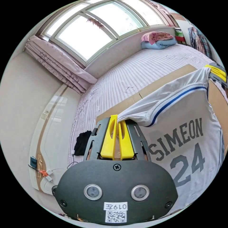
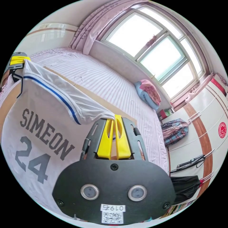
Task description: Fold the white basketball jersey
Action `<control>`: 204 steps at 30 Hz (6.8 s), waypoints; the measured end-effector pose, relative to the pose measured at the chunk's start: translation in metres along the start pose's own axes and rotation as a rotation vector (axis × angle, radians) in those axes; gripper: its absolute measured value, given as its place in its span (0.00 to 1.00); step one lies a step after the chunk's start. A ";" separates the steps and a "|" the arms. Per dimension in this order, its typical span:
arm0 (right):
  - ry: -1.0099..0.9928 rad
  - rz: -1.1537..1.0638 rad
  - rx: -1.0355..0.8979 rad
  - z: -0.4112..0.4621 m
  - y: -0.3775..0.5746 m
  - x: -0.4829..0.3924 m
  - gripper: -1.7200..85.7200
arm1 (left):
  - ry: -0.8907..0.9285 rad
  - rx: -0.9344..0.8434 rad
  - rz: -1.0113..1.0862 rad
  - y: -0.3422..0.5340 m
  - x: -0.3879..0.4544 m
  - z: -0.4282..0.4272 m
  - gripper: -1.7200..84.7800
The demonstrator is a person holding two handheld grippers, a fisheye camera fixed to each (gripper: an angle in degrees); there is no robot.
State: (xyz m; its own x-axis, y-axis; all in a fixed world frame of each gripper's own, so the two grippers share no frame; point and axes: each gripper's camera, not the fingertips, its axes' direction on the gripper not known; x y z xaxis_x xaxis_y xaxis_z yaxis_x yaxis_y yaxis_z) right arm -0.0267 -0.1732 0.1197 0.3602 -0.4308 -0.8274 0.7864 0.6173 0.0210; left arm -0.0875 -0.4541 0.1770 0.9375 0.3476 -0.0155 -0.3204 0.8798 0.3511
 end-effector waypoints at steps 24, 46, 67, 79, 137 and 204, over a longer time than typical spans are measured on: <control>-0.624 -0.254 0.163 -0.160 0.297 -0.007 0.16 | 0.872 -0.159 -0.182 0.465 -0.110 0.150 0.14; -0.224 -0.241 -0.149 -0.047 0.348 0.129 0.01 | 1.072 -0.188 -0.368 0.691 0.045 0.039 0.03; -0.529 0.114 0.062 -0.225 0.409 0.123 0.19 | 0.546 0.185 -0.010 0.647 0.171 -0.156 0.11; -0.347 -0.146 -0.024 -0.303 0.424 -0.078 0.21 | 0.249 0.222 0.576 0.591 0.289 -0.166 0.10; -0.391 0.310 0.593 -0.656 0.267 0.416 0.01 | 1.193 0.798 -0.837 0.652 -0.541 -0.188 0.03; -0.531 -0.479 -0.070 -0.284 0.401 0.111 0.01 | 0.889 -0.479 -0.323 0.719 -0.250 0.147 0.04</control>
State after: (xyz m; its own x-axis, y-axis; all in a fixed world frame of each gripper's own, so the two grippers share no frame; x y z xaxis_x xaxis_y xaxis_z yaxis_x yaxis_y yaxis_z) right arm 0.1859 0.2141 -0.1229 0.1925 -0.9161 -0.3518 0.8917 0.3130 -0.3270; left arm -0.5325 0.0437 0.5711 0.6136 0.0167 -0.7895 -0.2756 0.9414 -0.1943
